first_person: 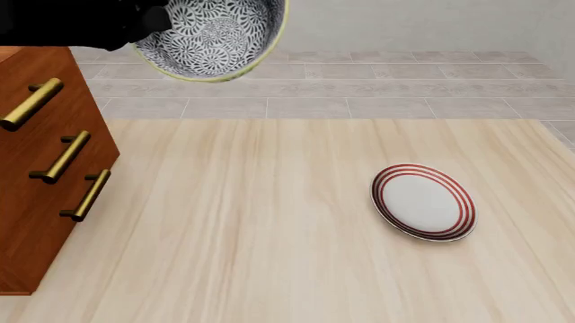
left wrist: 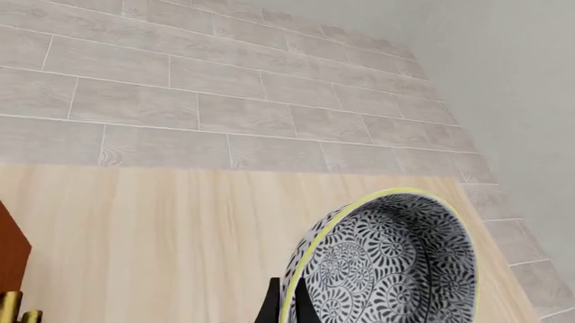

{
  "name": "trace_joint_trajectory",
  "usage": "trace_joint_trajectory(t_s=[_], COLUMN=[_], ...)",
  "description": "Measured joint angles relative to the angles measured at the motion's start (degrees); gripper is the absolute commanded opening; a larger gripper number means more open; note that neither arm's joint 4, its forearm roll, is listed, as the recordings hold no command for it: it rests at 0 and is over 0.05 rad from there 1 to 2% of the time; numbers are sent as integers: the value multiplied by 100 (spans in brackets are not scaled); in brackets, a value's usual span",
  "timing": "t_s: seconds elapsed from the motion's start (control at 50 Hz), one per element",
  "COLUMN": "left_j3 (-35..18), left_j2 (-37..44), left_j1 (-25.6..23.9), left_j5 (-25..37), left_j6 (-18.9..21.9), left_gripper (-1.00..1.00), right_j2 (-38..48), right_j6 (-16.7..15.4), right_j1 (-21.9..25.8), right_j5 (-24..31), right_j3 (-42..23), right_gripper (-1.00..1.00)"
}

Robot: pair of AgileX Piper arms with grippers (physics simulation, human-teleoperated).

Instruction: Put the bowl on top of the cabinet.

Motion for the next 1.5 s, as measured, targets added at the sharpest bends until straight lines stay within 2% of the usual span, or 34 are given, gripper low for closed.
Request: trace_joint_trajectory(t_s=[0.22,0.66,0.94,1.14,1.5], left_j3=[-225,-901,-1268,-1362,-1462], left_j2=[25,132,85,-57,-270], left_j1=[296,876,1567,2064,2722], left_j5=[401,1214,1748,1935,2103], left_j6=[-17,285,838,1036,1102], left_gripper=[-100,-100,-100,-100,-100], right_j2=[9,-6,13,23,48], right_j6=[26,50,45,50,42], right_j1=[3,38,131,172,249], right_j5=[2,24,10,9,-18], right_j3=[-19,-42,-33,-43,-15], right_gripper=[100,100,100,100,100])
